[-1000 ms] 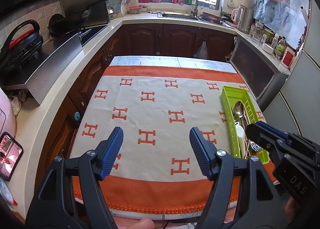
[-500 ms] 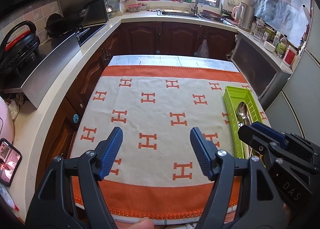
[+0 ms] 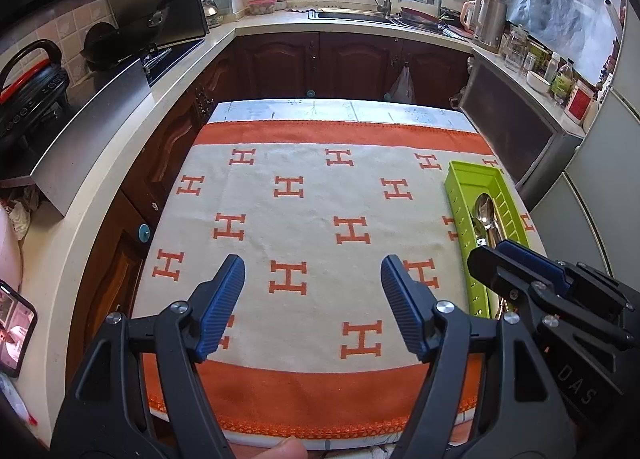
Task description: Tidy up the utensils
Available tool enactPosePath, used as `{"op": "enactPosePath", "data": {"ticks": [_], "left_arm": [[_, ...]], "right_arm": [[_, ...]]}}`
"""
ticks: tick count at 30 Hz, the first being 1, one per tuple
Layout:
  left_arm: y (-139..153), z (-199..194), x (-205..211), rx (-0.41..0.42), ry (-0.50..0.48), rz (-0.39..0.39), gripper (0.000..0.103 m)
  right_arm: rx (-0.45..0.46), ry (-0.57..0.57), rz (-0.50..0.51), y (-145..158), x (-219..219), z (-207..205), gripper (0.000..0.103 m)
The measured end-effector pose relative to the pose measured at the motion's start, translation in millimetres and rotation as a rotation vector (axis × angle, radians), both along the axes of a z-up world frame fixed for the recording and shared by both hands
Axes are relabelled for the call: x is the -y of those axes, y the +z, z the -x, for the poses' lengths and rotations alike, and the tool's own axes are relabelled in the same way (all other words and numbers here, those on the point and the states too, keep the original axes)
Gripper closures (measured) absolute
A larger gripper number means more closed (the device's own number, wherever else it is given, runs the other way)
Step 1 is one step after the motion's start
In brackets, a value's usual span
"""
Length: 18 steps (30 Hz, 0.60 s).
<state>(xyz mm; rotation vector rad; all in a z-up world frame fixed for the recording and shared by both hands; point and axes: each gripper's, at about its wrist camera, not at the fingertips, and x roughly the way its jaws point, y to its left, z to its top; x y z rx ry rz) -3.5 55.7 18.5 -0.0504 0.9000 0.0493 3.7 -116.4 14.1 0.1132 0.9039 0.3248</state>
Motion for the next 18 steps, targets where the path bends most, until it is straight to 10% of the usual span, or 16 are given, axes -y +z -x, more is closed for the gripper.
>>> {"op": "enactPosePath", "data": {"ticks": [18], "left_arm": [[-10, -3, -10, -0.023, 0.012, 0.012, 0.034]], "right_arm": [[-0.017, -0.002, 0.018, -7, -7, -2, 0.077]]}}
